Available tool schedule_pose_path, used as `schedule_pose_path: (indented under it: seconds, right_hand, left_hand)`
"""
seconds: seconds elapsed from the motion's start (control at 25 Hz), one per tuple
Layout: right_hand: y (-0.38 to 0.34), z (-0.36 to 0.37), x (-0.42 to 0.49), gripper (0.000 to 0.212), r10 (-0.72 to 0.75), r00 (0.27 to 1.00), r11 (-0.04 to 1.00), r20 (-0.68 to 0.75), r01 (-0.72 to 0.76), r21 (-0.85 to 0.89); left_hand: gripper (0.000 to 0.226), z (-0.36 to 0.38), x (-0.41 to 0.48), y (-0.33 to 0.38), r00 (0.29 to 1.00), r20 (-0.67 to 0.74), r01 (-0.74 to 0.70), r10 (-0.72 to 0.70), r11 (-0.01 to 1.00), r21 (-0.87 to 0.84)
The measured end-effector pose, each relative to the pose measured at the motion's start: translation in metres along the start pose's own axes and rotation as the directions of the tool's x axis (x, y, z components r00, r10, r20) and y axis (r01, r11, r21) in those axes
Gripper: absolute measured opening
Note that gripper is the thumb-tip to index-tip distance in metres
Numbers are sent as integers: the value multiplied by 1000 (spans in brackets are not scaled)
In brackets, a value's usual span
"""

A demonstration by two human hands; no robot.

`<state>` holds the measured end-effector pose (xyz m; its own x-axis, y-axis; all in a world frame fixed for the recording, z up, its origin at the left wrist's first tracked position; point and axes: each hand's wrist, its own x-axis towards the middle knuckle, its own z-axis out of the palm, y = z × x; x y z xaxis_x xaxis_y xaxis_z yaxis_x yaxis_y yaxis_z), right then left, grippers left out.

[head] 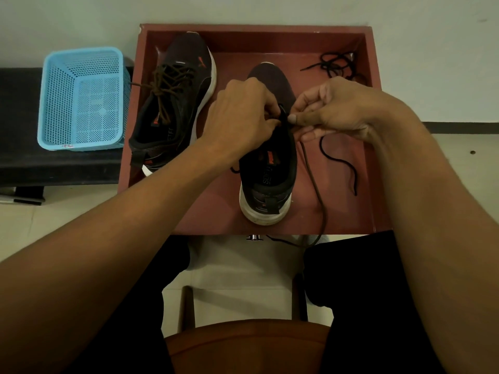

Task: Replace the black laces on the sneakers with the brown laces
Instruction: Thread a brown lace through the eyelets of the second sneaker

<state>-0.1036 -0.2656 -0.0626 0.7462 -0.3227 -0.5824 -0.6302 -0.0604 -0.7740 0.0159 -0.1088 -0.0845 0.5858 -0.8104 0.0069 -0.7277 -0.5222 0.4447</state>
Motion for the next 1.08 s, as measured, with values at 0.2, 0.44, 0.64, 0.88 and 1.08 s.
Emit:
schedule_pose_path:
  seconds: [0.2, 0.44, 0.64, 0.88, 1.08]
  right_hand:
    - [10, -15, 0, 4, 46, 998, 974, -53, -56, -220]
    - [7, -14, -1, 7, 227, 963, 733, -146, -268, -625]
    - [-8, -8, -10, 17, -226, 957, 717, -180, 39, -695]
    - [-11, -7, -13, 9, -308, 951, 745, -31, 221, -629]
    - [-10, -1, -8, 8, -330, 943, 730, -40, 228, -645]
  left_hand:
    - [19, -9, -3, 0, 999, 34, 19, -19, 1000, -6]
    - [22, -14, -6, 1, 999, 40, 9, -10, 1000, 2]
    - [26, -19, -7, 2, 998, 31, -48, 46, 998, 33]
    - [57, -26, -18, -6, 998, 40, 45, -48, 997, 57]
    - [87, -24, -28, -13, 967, 105, 206, -231, 957, 203]
